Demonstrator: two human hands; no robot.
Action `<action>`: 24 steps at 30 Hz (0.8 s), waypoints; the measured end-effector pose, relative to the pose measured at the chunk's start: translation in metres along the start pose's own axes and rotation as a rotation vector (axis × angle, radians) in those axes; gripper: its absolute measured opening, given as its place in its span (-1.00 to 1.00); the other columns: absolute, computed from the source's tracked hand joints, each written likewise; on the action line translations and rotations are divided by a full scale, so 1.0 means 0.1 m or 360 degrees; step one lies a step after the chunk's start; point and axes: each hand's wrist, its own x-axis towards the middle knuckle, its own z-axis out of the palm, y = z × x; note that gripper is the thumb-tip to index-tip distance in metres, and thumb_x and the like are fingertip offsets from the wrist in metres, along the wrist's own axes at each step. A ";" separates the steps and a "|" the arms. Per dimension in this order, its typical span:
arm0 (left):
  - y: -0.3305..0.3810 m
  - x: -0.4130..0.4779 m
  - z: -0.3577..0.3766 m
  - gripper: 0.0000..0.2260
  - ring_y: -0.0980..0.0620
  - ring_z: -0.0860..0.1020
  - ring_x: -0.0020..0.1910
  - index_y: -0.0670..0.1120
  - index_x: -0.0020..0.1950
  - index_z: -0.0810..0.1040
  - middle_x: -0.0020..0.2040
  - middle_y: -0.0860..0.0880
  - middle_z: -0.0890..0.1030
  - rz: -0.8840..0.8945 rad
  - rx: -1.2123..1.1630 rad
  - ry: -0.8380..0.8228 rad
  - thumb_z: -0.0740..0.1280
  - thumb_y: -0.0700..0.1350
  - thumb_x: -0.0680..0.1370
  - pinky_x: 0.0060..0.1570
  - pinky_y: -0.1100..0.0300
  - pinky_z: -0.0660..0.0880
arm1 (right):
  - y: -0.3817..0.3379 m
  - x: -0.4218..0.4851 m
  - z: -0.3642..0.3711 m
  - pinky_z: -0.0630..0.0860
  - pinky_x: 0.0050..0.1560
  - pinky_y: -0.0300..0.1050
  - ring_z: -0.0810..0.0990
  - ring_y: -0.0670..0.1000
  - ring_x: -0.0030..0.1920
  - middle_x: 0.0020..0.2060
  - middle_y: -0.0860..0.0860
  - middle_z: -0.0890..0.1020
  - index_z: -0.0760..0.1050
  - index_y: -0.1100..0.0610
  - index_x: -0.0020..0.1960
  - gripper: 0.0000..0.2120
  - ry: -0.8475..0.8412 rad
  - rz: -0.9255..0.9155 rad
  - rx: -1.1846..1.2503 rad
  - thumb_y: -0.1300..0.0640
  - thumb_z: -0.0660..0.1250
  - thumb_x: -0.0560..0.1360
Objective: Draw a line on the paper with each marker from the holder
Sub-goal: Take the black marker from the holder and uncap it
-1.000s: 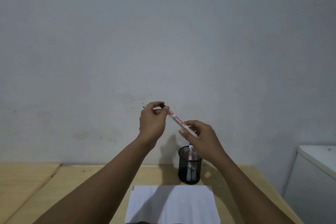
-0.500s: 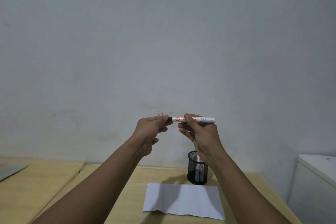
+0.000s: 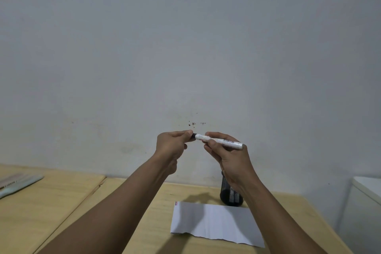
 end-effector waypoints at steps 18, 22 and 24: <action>-1.54 0.56 -0.76 -0.92 0.19 0.52 -0.17 0.15 -0.19 0.61 -0.28 0.25 0.59 0.0215 0.1510 0.0157 0.47 0.09 0.42 0.00 0.05 0.18 | 0.72 -0.09 -0.38 0.61 0.16 0.14 0.70 0.26 0.06 -0.09 0.19 0.77 0.71 0.19 0.00 -0.82 -0.0026 0.0123 -0.0485 0.30 0.54 0.40; -1.75 0.58 -0.79 -0.91 0.20 0.52 -0.16 0.13 -0.14 0.59 -0.28 0.22 0.58 0.0221 0.1605 0.0065 0.45 0.08 0.42 -0.02 0.09 0.08 | 0.85 -0.07 -0.43 0.64 0.17 0.16 0.68 0.33 0.08 -0.08 0.23 0.76 0.71 0.20 -0.02 -0.83 -0.0030 0.0207 -0.0414 0.30 0.55 0.39; -1.82 0.58 -0.80 -0.86 0.21 0.50 -0.16 0.12 -0.04 0.60 -0.27 0.22 0.59 0.0259 0.1632 0.0050 0.41 0.07 0.42 -0.02 0.10 0.06 | 0.89 -0.06 -0.44 0.67 0.09 0.02 0.69 0.31 0.07 -0.08 0.24 0.75 0.69 0.26 0.01 -0.79 -0.0037 0.0228 -0.0365 0.29 0.55 0.37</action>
